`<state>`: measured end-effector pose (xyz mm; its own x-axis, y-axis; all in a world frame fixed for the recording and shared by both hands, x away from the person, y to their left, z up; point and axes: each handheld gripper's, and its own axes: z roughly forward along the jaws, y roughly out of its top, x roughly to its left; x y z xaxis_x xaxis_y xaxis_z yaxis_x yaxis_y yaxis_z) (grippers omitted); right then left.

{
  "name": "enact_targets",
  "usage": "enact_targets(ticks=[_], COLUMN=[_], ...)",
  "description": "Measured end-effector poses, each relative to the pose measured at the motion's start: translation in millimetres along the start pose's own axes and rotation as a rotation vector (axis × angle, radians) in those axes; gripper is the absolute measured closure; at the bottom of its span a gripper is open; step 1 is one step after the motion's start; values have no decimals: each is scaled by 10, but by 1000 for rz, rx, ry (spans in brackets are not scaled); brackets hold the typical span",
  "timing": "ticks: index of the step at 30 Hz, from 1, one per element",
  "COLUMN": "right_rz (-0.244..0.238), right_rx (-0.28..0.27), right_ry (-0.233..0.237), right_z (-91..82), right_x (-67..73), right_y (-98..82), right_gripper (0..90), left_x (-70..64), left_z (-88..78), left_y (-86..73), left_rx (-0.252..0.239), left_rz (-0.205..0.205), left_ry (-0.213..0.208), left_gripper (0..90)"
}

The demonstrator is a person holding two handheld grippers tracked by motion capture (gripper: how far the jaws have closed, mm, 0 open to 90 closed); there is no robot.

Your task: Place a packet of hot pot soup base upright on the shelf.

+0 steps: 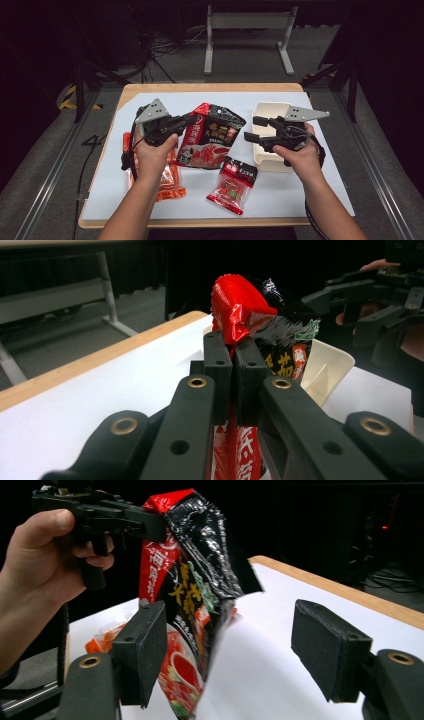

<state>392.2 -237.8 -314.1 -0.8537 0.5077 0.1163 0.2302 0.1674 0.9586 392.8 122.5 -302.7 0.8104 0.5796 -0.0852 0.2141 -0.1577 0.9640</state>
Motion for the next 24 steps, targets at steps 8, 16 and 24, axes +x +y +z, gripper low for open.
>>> enact_targets(ticks=[8,16,24], right_rz=[16,43,82], right_rx=[0,64,97], right_ry=[53,76,104], right_z=[212,367,444], right_x=[32,35,48], right_y=[71,111,121], right_gripper=[318,384,470], left_x=[-7,-33,-55], left_z=[-72,-64,-51], left_y=[-2,-15,-18], left_rx=[-39,-42,-44], left_rz=[-13,-15,-12], left_ry=[0,-8,-8], left_gripper=[874,874,874])
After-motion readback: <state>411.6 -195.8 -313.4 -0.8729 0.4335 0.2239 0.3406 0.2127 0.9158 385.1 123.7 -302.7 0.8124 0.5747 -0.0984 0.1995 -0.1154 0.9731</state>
